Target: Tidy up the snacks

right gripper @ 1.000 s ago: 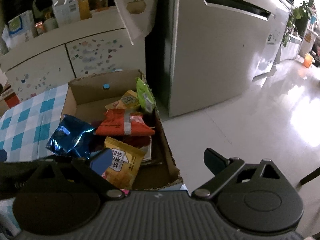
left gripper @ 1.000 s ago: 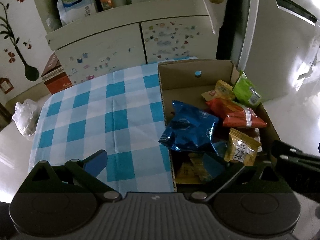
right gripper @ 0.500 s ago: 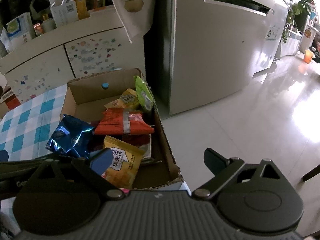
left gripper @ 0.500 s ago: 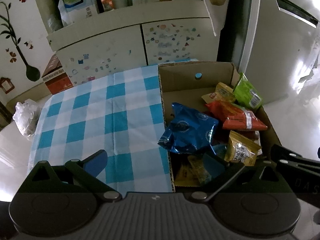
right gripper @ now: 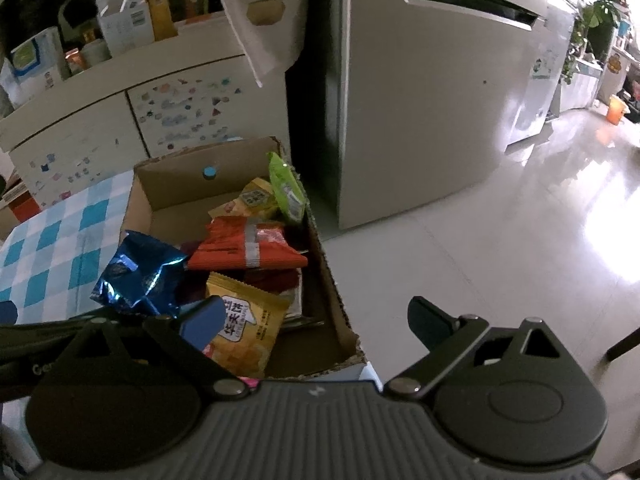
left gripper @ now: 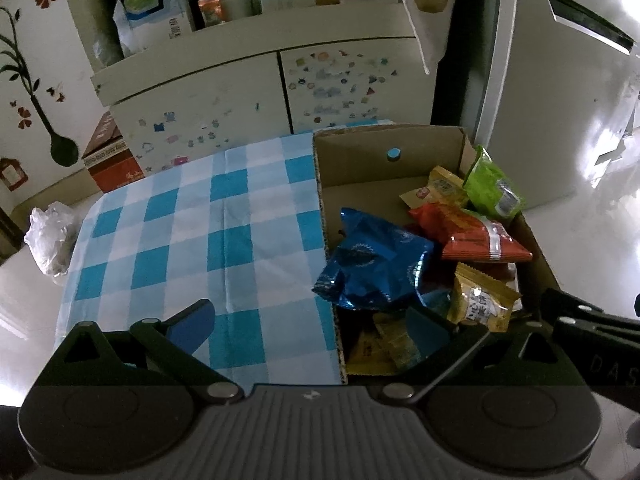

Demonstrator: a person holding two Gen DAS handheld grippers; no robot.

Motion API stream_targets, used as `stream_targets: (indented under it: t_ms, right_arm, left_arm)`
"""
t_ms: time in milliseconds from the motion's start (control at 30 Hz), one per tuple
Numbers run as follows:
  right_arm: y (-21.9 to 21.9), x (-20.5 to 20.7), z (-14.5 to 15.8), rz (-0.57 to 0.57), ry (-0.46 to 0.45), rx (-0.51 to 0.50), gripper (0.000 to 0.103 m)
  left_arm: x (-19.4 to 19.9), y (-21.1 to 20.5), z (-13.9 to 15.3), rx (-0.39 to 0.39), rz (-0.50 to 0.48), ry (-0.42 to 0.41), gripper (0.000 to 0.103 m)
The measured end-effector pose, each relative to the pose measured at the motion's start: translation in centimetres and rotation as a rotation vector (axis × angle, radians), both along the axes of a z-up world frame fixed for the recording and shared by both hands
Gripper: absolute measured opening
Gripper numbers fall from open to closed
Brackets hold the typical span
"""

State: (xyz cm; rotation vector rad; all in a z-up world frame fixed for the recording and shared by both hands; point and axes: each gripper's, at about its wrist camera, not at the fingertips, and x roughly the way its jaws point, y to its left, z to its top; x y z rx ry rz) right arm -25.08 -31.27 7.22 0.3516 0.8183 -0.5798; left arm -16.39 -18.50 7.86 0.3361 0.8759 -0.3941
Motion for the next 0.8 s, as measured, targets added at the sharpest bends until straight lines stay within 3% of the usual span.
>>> stream_targets:
  t_ms: [800]
  right_arm:
    - [-2.2, -0.7, -0.4, -0.027, -0.003, 0.020, 0.098]
  left_arm:
    - [-0.3, -2.3, -0.6, -0.005, 0.013, 0.026, 0.103]
